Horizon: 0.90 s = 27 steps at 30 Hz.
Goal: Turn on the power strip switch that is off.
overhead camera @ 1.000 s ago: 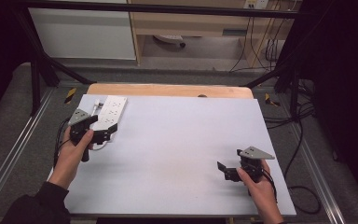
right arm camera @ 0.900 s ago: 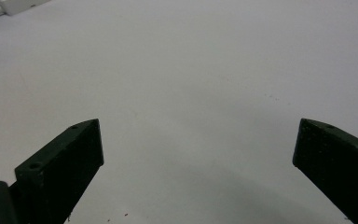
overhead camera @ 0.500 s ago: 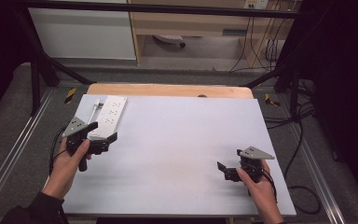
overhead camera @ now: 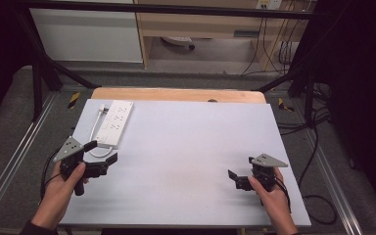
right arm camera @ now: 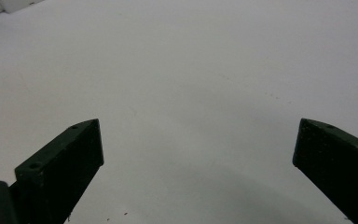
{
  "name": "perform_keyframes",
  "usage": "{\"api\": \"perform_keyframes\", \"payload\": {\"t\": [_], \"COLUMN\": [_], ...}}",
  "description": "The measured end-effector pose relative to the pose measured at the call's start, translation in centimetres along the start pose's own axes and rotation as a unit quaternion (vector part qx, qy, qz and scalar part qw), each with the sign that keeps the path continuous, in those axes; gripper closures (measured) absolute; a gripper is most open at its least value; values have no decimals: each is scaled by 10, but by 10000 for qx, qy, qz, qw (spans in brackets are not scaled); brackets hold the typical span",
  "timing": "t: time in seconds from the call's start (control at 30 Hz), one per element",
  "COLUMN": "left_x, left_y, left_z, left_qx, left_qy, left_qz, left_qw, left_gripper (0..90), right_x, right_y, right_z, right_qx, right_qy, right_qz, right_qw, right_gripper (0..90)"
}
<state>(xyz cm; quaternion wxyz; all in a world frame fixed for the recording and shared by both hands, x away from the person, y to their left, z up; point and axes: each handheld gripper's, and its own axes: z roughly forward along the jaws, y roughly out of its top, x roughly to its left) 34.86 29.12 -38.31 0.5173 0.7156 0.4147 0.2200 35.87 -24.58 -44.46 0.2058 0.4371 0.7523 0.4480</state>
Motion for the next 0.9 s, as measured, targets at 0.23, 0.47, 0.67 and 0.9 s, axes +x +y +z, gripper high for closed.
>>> {"api": "perform_keyframes", "payload": {"t": [0.23,0.47,0.67,0.9], "left_x": [-8,-25,-41,-34], "left_y": [-30,-46,-55,-56], "left_z": [-2,6,15,15], "left_qx": [247,673,1044,1131], "left_qy": [-93,-156,-316,-227], "left_qz": [-159,-1,263,48], "left_qw": [9995,9976,9937,9933], "left_gripper": [66,79,80,88], "right_x": [0,0,-4,-5], "right_y": [0,-1,-5,-7], "right_z": [1,2,9,20], "right_qx": [15,83,405,819], "right_qy": [-12,-41,-277,-569], "right_qz": [-20,-21,54,55], "right_qw": [10000,10000,9988,9950], "right_gripper": [22,22,26,29]}}
